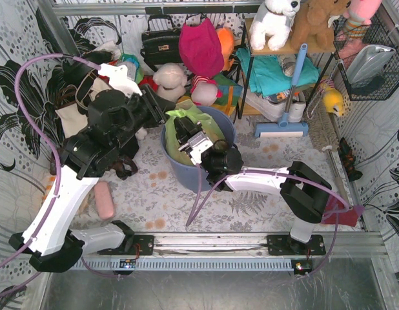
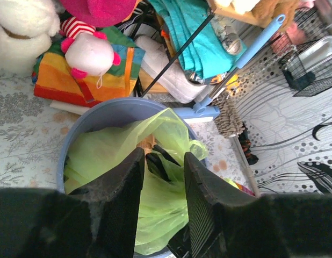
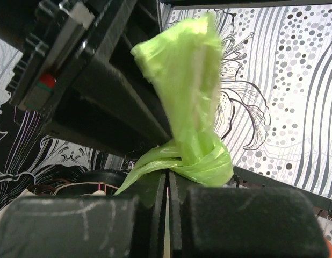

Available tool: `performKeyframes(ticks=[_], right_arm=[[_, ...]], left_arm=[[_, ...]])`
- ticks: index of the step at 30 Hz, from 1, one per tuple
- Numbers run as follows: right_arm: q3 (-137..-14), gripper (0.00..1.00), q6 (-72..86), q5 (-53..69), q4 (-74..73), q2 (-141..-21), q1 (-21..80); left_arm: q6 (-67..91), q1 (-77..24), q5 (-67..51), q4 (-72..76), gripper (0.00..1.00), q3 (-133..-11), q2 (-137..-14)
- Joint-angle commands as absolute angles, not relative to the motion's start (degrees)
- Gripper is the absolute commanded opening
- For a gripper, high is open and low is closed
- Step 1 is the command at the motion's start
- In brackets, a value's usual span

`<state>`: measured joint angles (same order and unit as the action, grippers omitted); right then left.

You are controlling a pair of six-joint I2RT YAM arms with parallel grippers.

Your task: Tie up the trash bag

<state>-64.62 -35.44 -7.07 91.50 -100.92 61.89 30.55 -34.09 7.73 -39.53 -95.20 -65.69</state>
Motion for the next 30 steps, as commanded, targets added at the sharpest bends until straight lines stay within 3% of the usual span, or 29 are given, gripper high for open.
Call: performKeyframes(ticks=[1, 5, 12, 19, 20, 25, 30], right_arm=[[-66.1, 0.00, -36.0, -7.6, 97.2, -101.2, 61.9], [-66.1, 0.00, -36.4, -7.6, 97.2, -101.2, 61.9], [-66.3, 0.00, -36.9, -8.3, 97.1, -101.5, 61.9], [-66.8, 0.00, -36.5, -7.7, 97.2, -101.8, 61.8], [-66.7, 0.00, -36.5, -7.6, 97.2, -101.8, 61.8], [-66.1, 0.00, -36.8, -7.7, 97.2, -101.4, 61.9], [-65.4, 0.00, -36.9, -7.7, 97.2, -101.1, 61.9]], left_arm=[[28.0, -34.2, 9.8, -40.5, 0.42, -97.5, -66.8], [27.8, -34.3, 7.8, -41.5, 0.33, -98.4, -67.4], [28.2, -34.3, 4.1, -42.0, 0.32, -98.0, -66.3], [29.1, -34.3, 1.6, -40.4, 0.43, -96.0, -67.5], [29.2, -34.3, 1.0, -39.8, 0.41, -95.7, -67.7], [29.0, -34.3, 1.1, -38.9, 0.11, -95.7, -68.1], [28.3, -34.4, 2.1, -38.5, 0.00, -95.9, -67.7]])
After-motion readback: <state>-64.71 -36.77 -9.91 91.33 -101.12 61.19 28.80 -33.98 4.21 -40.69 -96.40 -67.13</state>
